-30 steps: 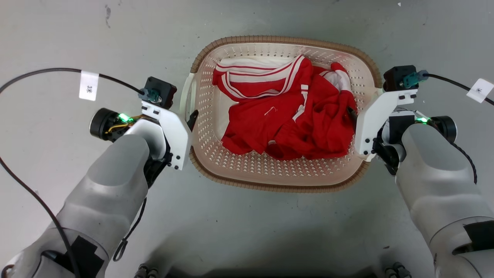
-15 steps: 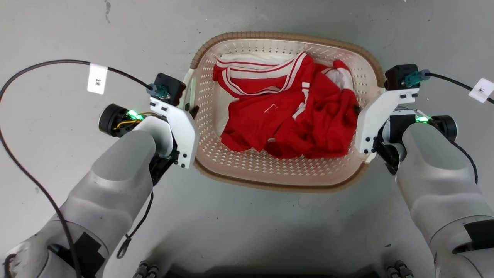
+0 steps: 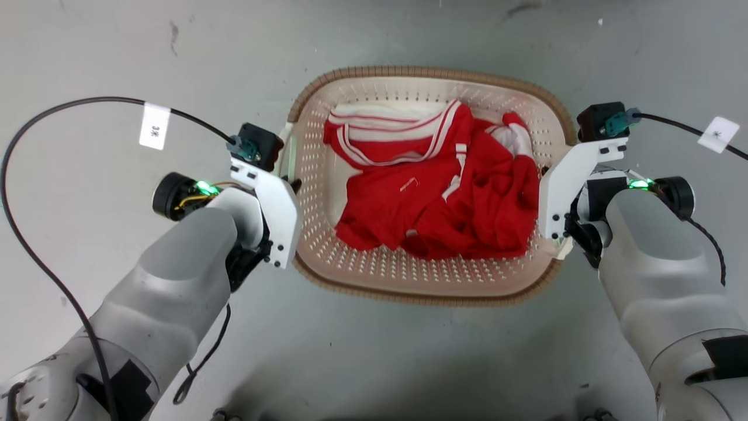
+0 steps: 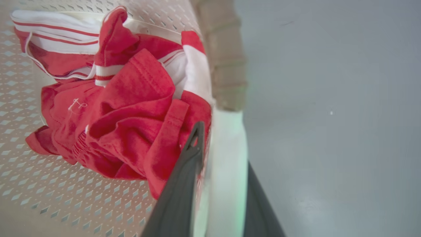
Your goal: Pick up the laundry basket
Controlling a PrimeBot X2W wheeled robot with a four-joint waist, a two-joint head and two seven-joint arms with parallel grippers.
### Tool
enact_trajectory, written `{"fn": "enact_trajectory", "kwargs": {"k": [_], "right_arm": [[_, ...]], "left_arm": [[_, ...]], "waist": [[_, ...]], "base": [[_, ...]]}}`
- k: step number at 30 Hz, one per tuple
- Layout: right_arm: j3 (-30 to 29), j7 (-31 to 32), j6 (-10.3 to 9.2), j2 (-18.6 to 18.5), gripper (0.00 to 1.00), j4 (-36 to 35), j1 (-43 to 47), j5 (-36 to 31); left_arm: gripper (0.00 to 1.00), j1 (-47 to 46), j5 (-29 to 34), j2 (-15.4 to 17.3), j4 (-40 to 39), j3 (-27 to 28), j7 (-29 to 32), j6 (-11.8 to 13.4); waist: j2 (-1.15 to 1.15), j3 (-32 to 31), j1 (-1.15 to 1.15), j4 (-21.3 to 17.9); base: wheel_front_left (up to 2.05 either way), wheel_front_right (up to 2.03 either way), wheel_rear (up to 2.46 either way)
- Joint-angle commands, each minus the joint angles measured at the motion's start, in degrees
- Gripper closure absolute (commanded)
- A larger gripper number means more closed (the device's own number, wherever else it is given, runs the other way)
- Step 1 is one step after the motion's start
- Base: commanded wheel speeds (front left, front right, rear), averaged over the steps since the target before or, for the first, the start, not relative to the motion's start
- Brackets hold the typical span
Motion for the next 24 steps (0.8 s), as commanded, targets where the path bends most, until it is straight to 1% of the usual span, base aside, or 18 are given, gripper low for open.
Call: {"fn": "enact_trajectory", "kwargs": {"k": [1, 3, 4, 7, 11, 14, 17, 24], "right_arm": [[0.04, 1.24, 0.0, -0.47, 1.0, -0.05, 0.62, -1.55], [-0.28, 3.17, 0.0, -0.48, 1.0, -0.05, 1.14, -3.09], [-0.28, 3.17, 0.0, -0.48, 1.0, -0.05, 1.14, -3.09], [-0.66, 6.99, 0.0, -0.56, 1.0, -0.06, 1.89, -4.12], [0.78, 12.84, 0.0, -0.6, 1.0, -0.02, 3.29, -2.49], [3.57, 15.59, 0.0, -0.62, 1.0, -0.04, 4.25, 0.45], [7.28, 18.79, 0.0, -0.64, 1.0, -0.2, 5.45, 5.13], [15.03, 26.22, 0.01, -0.67, 1.0, -2.81, 9.15, 14.66]], "left_arm": [[1.0, 0.78, -0.56, 1.08, -0.25, -1.34, 1.24, 0.08], [1.0, 1.36, -1.76, 1.5, -0.79, -2.79, 2.62, 0.08], [1.0, 1.36, -1.76, 1.5, -0.79, -2.79, 2.62, 0.08], [1.0, 2.13, -4.32, 2.23, -1.49, -4.27, 5.14, 0.08], [1.0, 3.48, -7.9, 2.84, -2.9, -5.75, 9.03, 0.08], [1.0, 4.62, -10.49, 3.95, -4.17, -6.81, 13.43, 0.09], [1.0, 5.68, -11.95, 5.09, -5.56, -7.7, 17.28, 0.09], [1.0, 9.3, -15.13, 7.0, -7.58, -8.76, 25.03, 0.09]], "waist": [[0.0, -2.57, 0.0, 0.09], [0.0, -5.03, 0.0, 0.18], [0.0, -5.03, 0.0, 0.18], [0.0, -8.92, 0.0, 0.33], [0.0, -15.19, 0.0, 0.41], [0.0, -20.15, 0.0, 0.29], [0.0, -25.02, 0.0, 0.17], [0.0, -34.31, 0.0, -0.71]], "base": [[0.0, 0.0, 0.0], [0.0, 0.0, 0.0], [0.0, 0.0, 0.0], [0.0, 0.0, 0.0], [0.0, 0.0, 0.0], [0.0, 0.0, 0.0], [0.0, 0.0, 0.0], [0.0, 0.0, 0.0]]}}
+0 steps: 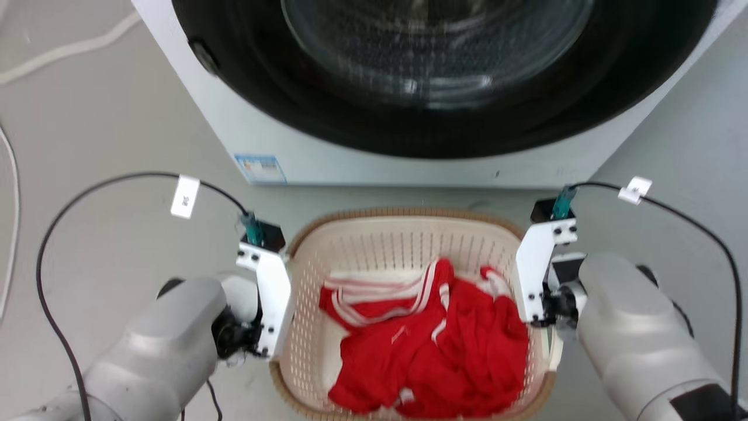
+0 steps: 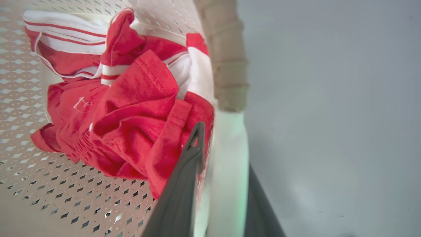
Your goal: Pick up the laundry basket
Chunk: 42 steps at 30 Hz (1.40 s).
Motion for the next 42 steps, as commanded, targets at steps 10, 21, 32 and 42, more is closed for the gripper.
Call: {"fn": "enact_trajectory", "kwargs": {"k": [10, 21, 32, 42], "right_arm": [[6.77, 7.4, 0.1, -0.84, 1.0, -2.23, 4.17, 7.71], [10.61, 9.31, 0.15, -0.82, 1.0, -2.65, 7.15, 13.25], [12.9, 8.77, 0.16, -0.82, 1.0, -1.86, 7.67, 16.19], [14.74, 8.2, 0.3, -0.81, 1.0, -1.31, 7.67, 18.67]], "left_arm": [[1.0, 4.24, -3.27, 2.94, -1.52, -0.85, 7.1, 0.08], [1.0, 7.21, -4.11, 2.64, -0.38, -0.98, 10.44, 0.08], [1.0, 7.43, -4.36, 2.12, 0.48, -1.03, 12.32, 0.08], [1.0, 7.31, -4.5, 2.24, 1.05, -1.04, 12.98, 0.09]], "waist": [[0.0, -14.04, 0.01, -1.18], [0.0, -19.17, 0.01, -0.8], [0.0, -20.34, 0.01, -0.35], [0.0, -20.01, 0.01, -0.53]], "base": [[0.0, 0.0, 0.0], [0.0, 0.0, 0.0], [0.0, 0.0, 0.0], [0.0, 0.0, 0.0]]}}
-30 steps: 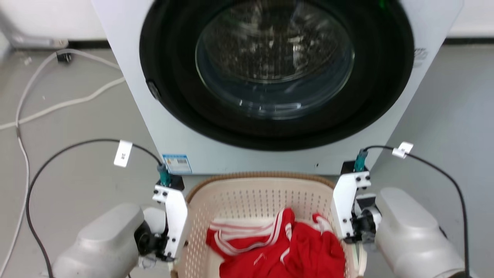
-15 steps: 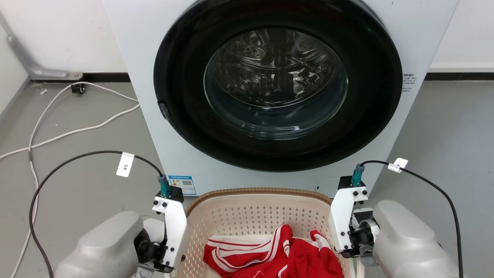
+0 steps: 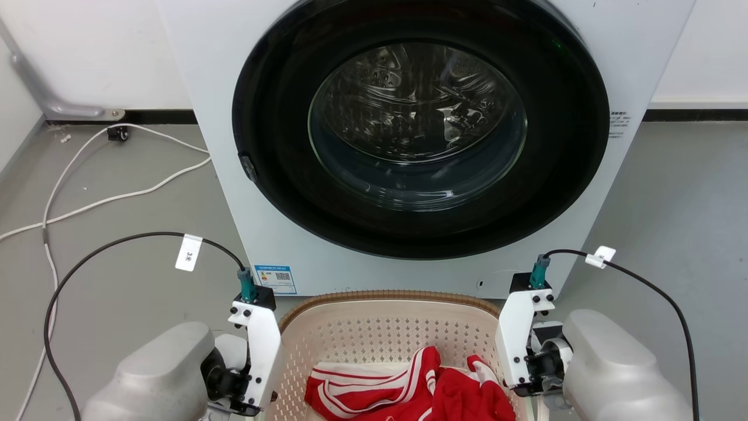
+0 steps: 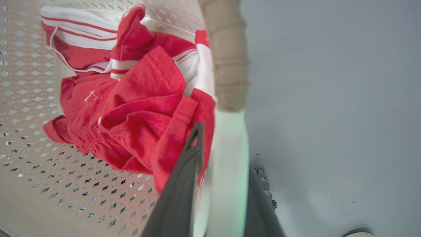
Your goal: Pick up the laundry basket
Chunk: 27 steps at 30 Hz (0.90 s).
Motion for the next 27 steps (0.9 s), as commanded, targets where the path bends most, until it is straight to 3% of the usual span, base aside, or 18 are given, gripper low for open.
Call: {"fn": "enact_trajectory", "kwargs": {"k": [1, 27], "right_arm": [[0.35, -0.4, 0.66, -0.67, 1.0, -0.04, -0.36, 0.19], [3.93, -1.1, 0.66, -0.67, 1.0, 2.15, -2.17, 4.68]], "left_arm": [[1.0, 0.69, 0.49, 0.88, 0.77, -0.44, 0.47, 0.1], [1.0, -0.49, -0.23, 0.64, 1.41, -0.45, 1.34, 0.1]], "waist": [[0.0, 0.1, 0.0, -0.05], [0.0, 0.57, 0.0, -0.18]], "base": [[0.0, 0.0, 0.0], [0.0, 0.0, 0.0]]}}
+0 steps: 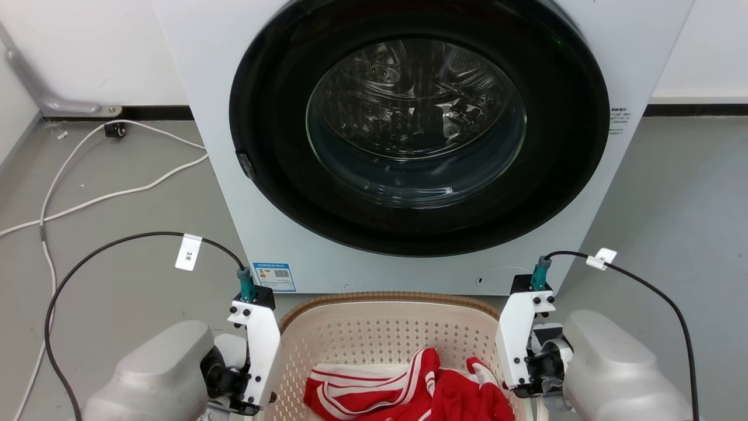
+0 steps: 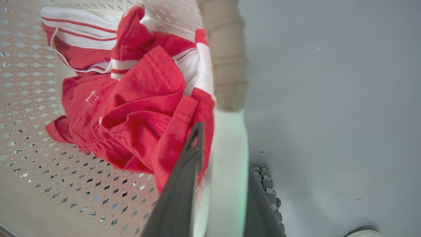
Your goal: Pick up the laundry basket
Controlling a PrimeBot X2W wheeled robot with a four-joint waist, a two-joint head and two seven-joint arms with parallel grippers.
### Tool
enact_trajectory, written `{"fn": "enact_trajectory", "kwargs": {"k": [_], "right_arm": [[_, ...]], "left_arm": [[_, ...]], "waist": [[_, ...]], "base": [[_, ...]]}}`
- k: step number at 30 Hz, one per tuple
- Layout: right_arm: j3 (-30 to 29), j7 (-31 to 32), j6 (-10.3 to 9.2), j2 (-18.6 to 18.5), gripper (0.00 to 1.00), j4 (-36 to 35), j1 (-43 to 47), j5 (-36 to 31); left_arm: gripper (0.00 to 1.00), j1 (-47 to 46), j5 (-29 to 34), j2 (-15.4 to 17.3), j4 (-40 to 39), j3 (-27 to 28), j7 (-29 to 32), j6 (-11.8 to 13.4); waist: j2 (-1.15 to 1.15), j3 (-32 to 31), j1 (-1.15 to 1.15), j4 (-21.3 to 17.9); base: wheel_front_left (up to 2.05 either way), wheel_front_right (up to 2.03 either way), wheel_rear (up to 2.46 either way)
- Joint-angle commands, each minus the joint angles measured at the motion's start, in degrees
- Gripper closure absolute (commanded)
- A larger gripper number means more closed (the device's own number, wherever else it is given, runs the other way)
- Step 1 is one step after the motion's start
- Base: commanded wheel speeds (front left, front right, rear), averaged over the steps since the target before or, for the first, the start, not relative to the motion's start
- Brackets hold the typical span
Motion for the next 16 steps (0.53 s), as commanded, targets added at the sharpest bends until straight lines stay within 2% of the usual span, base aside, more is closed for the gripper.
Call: {"fn": "enact_trajectory", "kwargs": {"k": [1, 16], "right_arm": [[0.28, 0.42, 0.66, -0.67, 1.0, -0.06, -1.17, 0.17], [2.22, 0.23, 0.66, -0.61, 1.0, 0.28, -1.71, 2.44]], "left_arm": [[1.0, -0.24, 0.35, 0.91, 0.68, -0.37, 0.54, 0.1], [1.0, -0.31, -0.07, 1.0, 0.66, -0.37, 0.74, 0.1]], "waist": [[0.0, 0.01, 0.0, 0.01], [0.0, -0.02, 0.0, -0.04]], "base": [[0.0, 0.0, 0.0], [0.0, 0.0, 0.0]]}}
